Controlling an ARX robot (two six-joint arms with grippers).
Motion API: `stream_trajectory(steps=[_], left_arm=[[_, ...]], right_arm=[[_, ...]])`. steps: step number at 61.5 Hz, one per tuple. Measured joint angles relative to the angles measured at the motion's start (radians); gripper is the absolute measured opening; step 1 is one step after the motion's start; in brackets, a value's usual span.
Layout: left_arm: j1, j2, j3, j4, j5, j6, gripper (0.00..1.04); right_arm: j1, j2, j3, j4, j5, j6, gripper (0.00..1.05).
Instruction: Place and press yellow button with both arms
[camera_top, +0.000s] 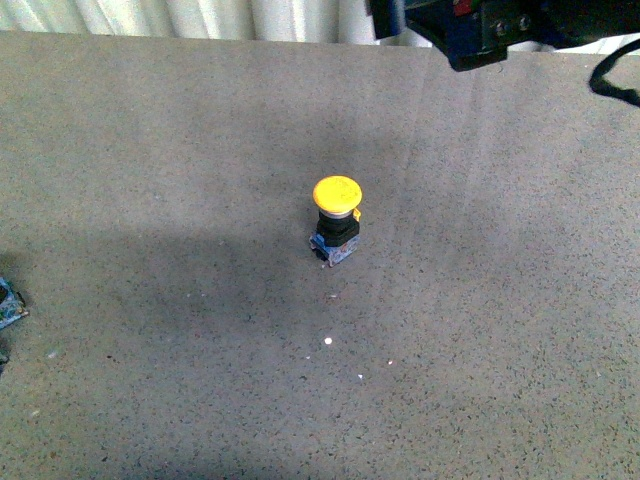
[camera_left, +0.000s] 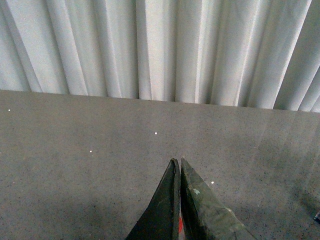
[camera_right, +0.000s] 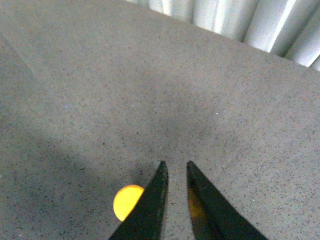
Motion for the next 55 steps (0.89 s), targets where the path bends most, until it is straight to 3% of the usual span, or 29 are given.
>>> stream_trajectory(steps=[3,9,13,15,35,55], left_arm=[[0.000,0.000,0.000,0.000,0.000,0.000,0.01],[0.000,0.000,0.000,0.000,0.001,0.000,0.01],[0.000,0.000,0.000,0.000,0.000,0.000,0.01],[0.000,0.000,0.000,0.000,-0.001,0.000,0.01],[0.000,0.000,0.000,0.000,0.000,0.000,0.01],[0.000,0.000,0.000,0.000,0.000,0.000,0.01]], right_arm=[[0.003,-0.008,-0.014,0.035,0.032,0.010,0.29],[0.002,-0.018,-0.155,0.404,0.274,0.019,0.13],[-0.028,-0.049,-0.257,0.559,0.302,0.023,0.01],[-0.049,-0.080,-0.306,0.605,0.299,0.026,0.01],[-0.172,-0.326,-0.560,0.626,0.177,0.028,0.01],[-0.265,-0.606,-0.710,0.493,0.086,0.029,0.01]])
